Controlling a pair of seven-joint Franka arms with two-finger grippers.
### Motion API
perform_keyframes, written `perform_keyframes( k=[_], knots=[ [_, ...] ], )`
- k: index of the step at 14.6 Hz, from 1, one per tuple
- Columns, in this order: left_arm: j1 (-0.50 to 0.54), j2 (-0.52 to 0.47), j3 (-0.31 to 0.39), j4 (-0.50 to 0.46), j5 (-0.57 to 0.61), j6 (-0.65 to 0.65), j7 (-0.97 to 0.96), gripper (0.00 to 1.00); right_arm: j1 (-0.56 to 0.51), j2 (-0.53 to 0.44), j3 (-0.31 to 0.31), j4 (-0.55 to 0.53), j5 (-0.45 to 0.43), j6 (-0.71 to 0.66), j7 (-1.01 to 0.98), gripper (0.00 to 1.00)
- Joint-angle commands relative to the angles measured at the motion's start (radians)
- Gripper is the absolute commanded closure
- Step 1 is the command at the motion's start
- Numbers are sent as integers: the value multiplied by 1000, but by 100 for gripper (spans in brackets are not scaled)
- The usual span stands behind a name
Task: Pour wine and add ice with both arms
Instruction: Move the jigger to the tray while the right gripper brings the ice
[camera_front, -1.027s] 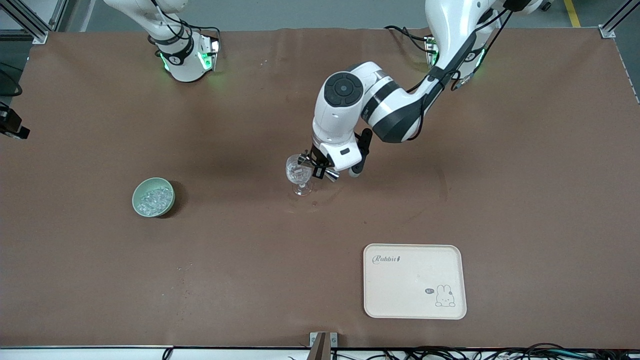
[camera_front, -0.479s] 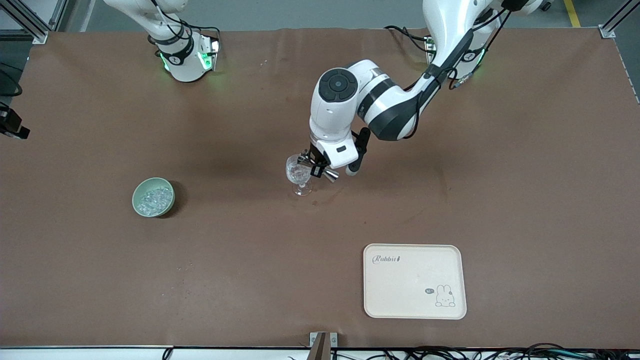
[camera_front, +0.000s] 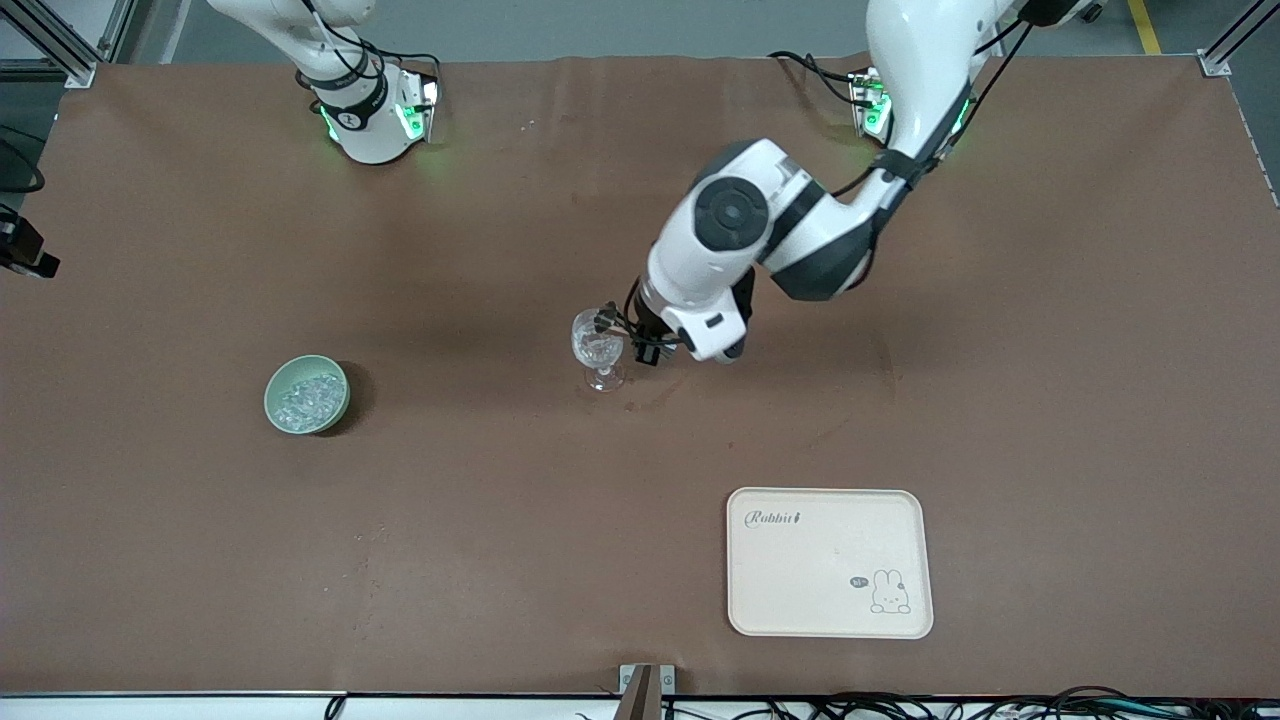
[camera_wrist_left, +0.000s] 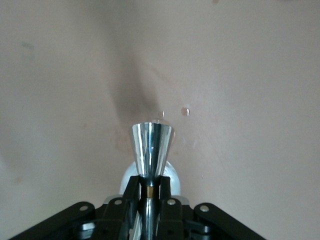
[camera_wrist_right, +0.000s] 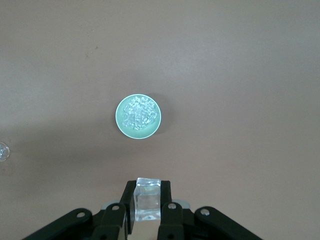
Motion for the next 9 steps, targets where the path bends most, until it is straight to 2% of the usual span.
perform_keyframes(
  k=[1, 3, 5, 9],
  knots=[
    [102, 6, -9, 28, -207, -2, 139, 100, 6, -18, 7, -16, 10, -22, -4, 98],
    [187, 9, -7, 28, -350, -2, 288, 100, 29, -18, 7, -16, 10, -26, 8, 98],
    [267, 32, -7, 28, -441, -2, 412, 100, 67, -18, 5, -16, 17, -27, 25, 99],
    [441, 101, -7, 35, -650, -2, 635, 99, 157, -17, 25, -16, 63, -26, 172, 99]
  ],
)
